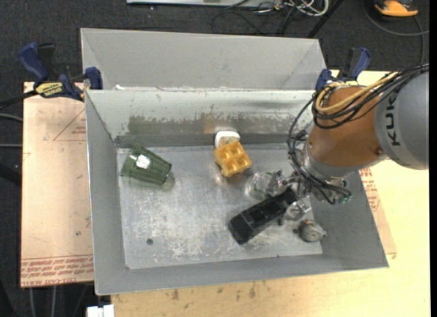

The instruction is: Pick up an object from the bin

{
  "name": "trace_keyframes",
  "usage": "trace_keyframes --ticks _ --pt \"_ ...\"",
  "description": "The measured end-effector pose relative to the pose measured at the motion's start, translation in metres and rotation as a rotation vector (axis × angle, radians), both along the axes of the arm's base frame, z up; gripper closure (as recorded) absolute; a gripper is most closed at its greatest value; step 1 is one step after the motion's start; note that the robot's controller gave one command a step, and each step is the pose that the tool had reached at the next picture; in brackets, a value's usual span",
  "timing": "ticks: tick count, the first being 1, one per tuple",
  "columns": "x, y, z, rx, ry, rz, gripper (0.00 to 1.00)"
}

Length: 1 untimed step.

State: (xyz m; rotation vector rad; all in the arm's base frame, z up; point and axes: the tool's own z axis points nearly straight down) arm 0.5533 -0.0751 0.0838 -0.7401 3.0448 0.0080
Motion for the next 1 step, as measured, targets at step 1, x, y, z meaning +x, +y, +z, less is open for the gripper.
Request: trace_keyframes --ticks 1 --pt "0.0702 -0.0045 0.1258 -0.006 0.006 0.428 1.00"
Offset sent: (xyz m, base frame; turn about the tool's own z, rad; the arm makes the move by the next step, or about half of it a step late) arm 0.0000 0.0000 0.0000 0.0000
